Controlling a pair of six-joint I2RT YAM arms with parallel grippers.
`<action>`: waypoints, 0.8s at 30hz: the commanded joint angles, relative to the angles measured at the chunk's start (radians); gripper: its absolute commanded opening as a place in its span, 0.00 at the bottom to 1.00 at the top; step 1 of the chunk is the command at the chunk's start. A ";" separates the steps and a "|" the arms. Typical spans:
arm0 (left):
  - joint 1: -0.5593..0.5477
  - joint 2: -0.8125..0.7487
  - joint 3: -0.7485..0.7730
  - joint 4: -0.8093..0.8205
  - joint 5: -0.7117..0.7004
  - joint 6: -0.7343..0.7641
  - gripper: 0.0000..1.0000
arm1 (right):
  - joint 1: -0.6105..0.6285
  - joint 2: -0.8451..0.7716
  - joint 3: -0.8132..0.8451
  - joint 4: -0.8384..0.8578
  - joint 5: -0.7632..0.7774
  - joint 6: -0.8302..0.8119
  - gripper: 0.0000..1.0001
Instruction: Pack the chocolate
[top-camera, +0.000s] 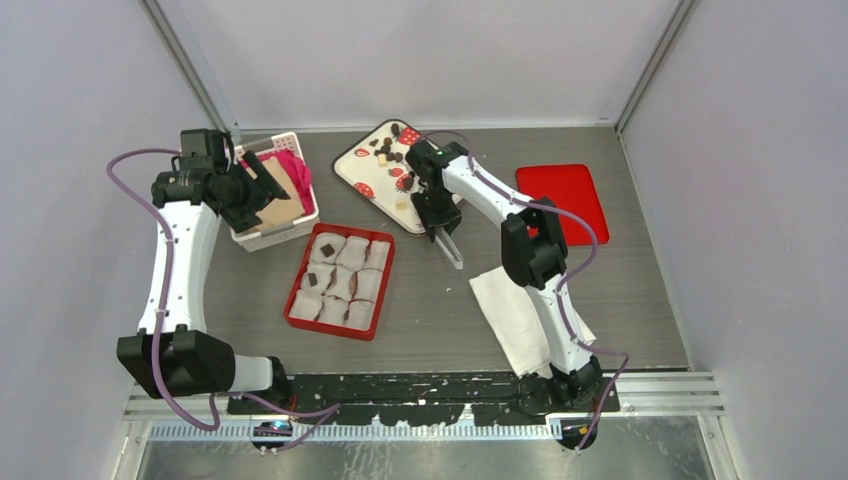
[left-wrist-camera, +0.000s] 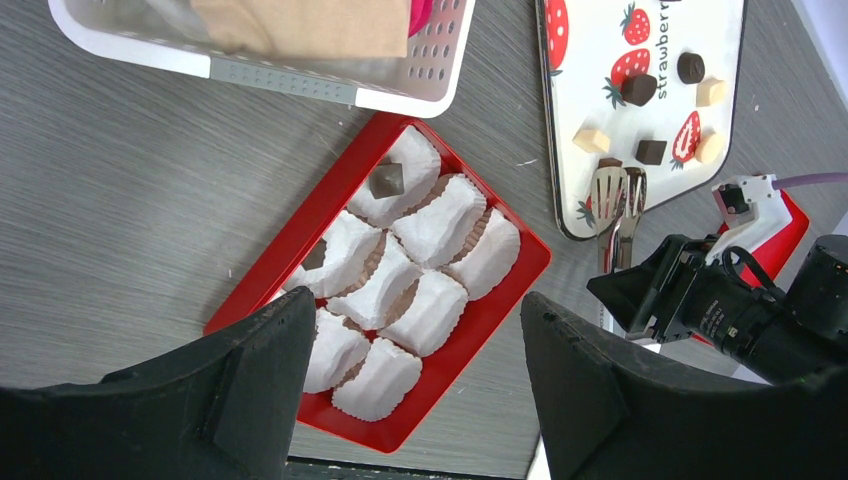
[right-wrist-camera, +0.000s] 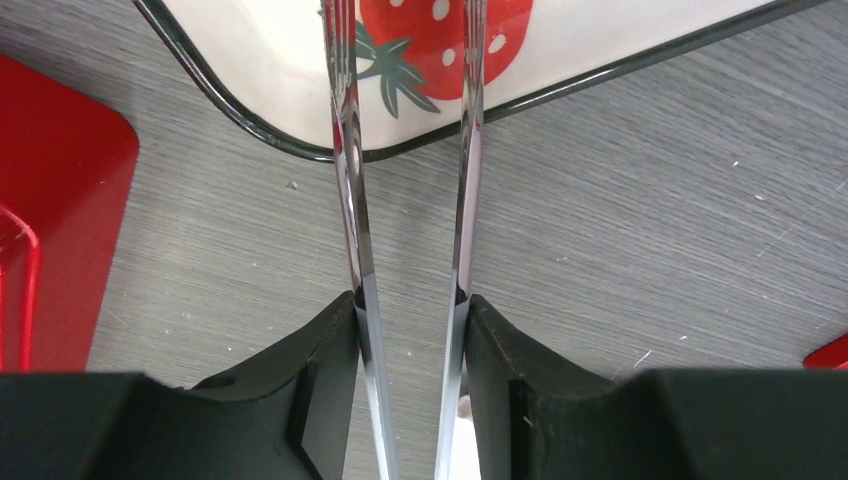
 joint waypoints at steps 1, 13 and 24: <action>0.004 -0.004 0.030 0.032 -0.003 -0.001 0.76 | 0.000 -0.021 0.050 0.008 -0.030 -0.015 0.36; 0.004 -0.002 0.036 0.026 -0.002 -0.001 0.76 | -0.001 -0.124 0.018 0.005 -0.055 -0.004 0.01; 0.005 -0.010 0.029 0.026 0.013 -0.001 0.76 | 0.006 -0.243 0.017 0.005 -0.108 0.044 0.01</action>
